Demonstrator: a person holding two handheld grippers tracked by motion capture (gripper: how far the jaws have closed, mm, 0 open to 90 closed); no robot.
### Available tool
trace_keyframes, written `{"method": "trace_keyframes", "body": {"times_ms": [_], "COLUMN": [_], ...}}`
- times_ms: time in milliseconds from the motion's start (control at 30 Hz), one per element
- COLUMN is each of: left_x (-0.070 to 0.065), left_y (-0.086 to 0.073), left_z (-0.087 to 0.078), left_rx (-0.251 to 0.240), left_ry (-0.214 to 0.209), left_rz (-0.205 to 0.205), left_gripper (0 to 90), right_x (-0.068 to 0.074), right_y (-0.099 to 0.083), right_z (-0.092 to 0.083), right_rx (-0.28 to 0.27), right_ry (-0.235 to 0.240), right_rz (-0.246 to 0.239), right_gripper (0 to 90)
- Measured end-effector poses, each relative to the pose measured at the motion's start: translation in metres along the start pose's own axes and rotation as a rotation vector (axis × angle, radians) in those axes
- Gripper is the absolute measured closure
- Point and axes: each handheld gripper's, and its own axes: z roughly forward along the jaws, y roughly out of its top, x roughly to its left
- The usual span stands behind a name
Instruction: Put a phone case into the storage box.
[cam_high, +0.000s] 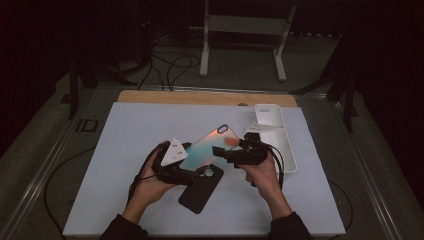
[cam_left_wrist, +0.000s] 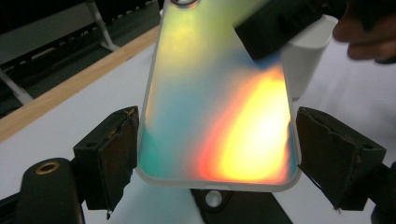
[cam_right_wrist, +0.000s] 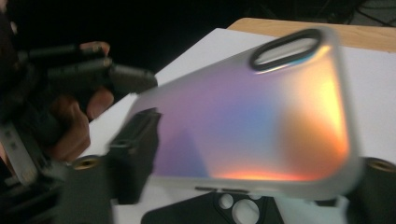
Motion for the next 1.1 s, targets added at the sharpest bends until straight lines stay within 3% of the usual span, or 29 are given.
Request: {"method": "trace_keyframes", "body": {"times_ms": [133,200,333,500,867,967,1000,1033,1100], "left_x": [-0.002,-0.002,-0.004,-0.006,-0.010,-0.011,-0.009,-0.007,-0.005], "left_y": [-0.001,-0.002,-0.001,-0.002,-0.005,-0.005,-0.006,-0.007,-0.008], "left_z": [0.004,0.007,0.011,0.015,0.018,0.019,0.020,0.021,0.022], "left_rx": [0.015,0.019,0.029,0.039,0.049,0.049,0.039,0.035,0.040], "left_ry": [0.008,0.006,0.009,0.016,0.011,0.038,0.042,0.018,0.022], "left_rz": [0.000,-0.007,-0.008,-0.007,-0.004,-0.003,-0.016,-0.039,-0.048], "left_gripper": [17.3,17.3,17.4,17.4,17.4,18.0,34.4,29.5,21.1], "right_x": [-0.003,-0.004,0.003,0.006,0.012,0.014,0.015,0.016,0.016], "right_y": [0.000,0.000,0.000,0.002,0.000,0.000,0.000,0.000,0.000], "right_z": [-0.002,-0.002,-0.001,-0.001,0.005,0.005,0.005,0.005,0.005], "right_rx": [-0.015,-0.020,-0.020,-0.043,-0.073,-0.073,-0.076,-0.074,-0.071], "right_ry": [0.014,0.058,0.066,0.084,0.084,0.094,0.099,0.077,0.060], "right_rz": [0.061,0.083,0.055,0.060,0.057,0.052,0.050,0.034,0.018], "right_gripper": [50.9,57.9,66.7,76.9,83.2,86.5,86.9,87.1,87.3]}}
